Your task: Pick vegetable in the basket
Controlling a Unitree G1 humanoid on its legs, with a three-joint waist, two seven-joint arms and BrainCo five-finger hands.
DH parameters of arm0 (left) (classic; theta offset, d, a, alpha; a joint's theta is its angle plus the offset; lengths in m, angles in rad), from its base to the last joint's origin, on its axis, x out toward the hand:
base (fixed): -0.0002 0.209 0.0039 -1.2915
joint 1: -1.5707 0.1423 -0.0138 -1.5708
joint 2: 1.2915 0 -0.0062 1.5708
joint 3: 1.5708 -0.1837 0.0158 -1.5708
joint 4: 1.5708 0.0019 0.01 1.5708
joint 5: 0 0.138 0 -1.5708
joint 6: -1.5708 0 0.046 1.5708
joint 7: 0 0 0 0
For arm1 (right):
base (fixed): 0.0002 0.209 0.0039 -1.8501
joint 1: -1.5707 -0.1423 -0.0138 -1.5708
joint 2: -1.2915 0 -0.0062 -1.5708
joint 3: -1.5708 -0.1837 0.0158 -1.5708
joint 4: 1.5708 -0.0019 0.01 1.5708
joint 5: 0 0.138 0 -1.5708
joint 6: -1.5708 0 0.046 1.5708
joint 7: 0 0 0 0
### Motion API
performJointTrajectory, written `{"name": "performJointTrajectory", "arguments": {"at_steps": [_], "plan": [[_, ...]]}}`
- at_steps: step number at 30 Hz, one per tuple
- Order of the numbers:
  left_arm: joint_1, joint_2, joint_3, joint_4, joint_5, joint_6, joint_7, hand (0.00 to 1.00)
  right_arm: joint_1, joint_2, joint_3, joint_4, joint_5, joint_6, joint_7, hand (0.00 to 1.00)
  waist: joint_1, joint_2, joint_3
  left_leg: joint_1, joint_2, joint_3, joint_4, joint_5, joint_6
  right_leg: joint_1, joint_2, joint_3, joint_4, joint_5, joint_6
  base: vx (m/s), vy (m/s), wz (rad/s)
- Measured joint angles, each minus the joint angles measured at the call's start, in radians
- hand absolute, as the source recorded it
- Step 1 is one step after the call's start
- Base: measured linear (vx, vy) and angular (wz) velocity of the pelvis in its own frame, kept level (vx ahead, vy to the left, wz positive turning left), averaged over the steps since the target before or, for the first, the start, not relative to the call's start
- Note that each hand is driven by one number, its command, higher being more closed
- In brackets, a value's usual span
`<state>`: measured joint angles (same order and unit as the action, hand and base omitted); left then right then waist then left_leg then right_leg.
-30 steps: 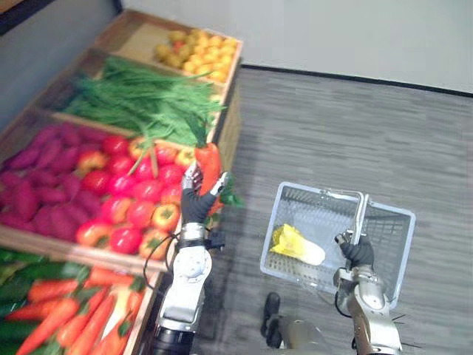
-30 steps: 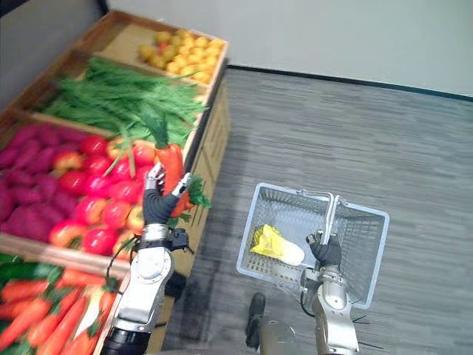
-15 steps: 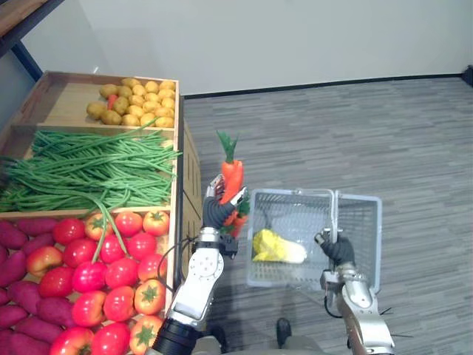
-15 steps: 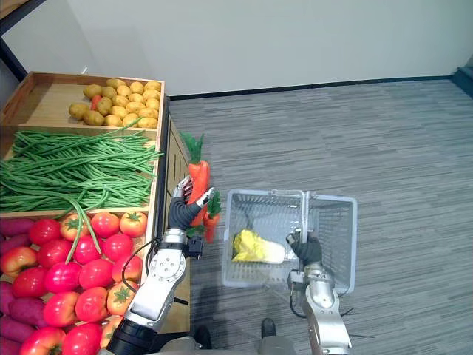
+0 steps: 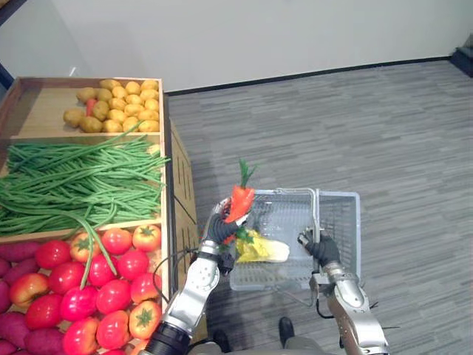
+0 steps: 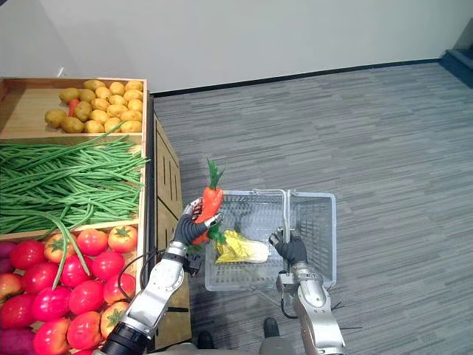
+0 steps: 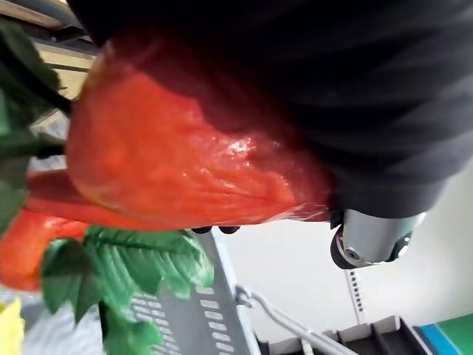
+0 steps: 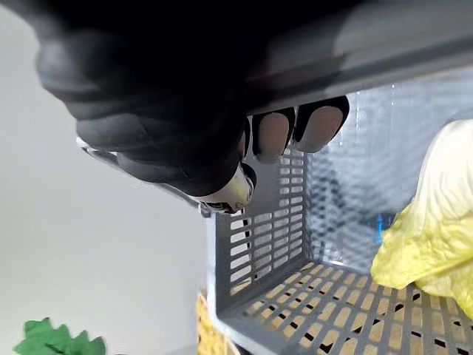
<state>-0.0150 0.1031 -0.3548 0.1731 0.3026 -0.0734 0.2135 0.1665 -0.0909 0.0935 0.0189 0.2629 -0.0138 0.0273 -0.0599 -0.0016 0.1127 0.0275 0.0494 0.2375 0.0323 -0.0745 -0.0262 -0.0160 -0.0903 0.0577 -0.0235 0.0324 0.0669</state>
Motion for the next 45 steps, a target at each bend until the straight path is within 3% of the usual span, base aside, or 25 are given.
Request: {"name": "performJointTrajectory", "arguments": {"at_steps": [9, 23, 24, 36, 45], "plan": [[0.018, -0.006, -0.081, 0.000, 0.018, 0.000, -0.019, 1.00, 0.011, 0.004, 0.055, 0.000, 0.000, 0.000, -0.002, 1.00, -0.011, -0.013, -0.018, 0.005, -0.002, -0.019, -0.041, 0.031, -0.002, -0.005, 0.001, -0.016, -0.001, 0.000, 0.000, -0.03, -0.014, 0.06], [-0.012, -0.035, -0.207, 0.065, -0.067, 0.001, -0.018, 1.00, 0.016, 0.008, 0.163, 0.044, 0.008, 0.006, -0.013, 1.00, -0.010, -0.014, -0.047, 0.031, -0.013, -0.046, -0.125, 0.094, 0.001, -0.003, -0.004, -0.043, -0.001, 0.003, 0.007, -0.03, -0.009, 0.06], [-0.013, -0.042, -0.206, 0.084, -0.071, 0.003, -0.017, 0.00, 0.016, 0.007, 0.167, 0.045, 0.018, 0.017, -0.015, 1.00, -0.010, -0.014, -0.054, 0.031, -0.014, -0.046, -0.125, 0.094, 0.001, -0.003, -0.005, -0.043, -0.001, 0.003, 0.007, 0.00, 0.000, 0.00], [-0.067, -0.068, -0.181, 0.237, -0.076, 0.023, -0.004, 0.00, 0.016, 0.005, 0.192, 0.045, 0.081, 0.024, -0.033, 1.00, -0.013, -0.015, -0.062, 0.019, -0.014, -0.044, -0.125, 0.095, 0.001, -0.013, -0.005, -0.041, -0.009, 0.006, 0.011, -0.01, -0.002, 0.00], [-0.067, -0.071, -0.159, 0.260, -0.077, 0.030, -0.017, 0.00, 0.016, 0.007, 0.195, 0.037, 0.119, 0.024, -0.033, 1.00, -0.014, -0.015, -0.062, 0.020, -0.014, -0.048, -0.125, 0.094, 0.001, -0.006, -0.006, -0.052, -0.014, 0.006, 0.011, 0.00, -0.004, 0.01]]}}
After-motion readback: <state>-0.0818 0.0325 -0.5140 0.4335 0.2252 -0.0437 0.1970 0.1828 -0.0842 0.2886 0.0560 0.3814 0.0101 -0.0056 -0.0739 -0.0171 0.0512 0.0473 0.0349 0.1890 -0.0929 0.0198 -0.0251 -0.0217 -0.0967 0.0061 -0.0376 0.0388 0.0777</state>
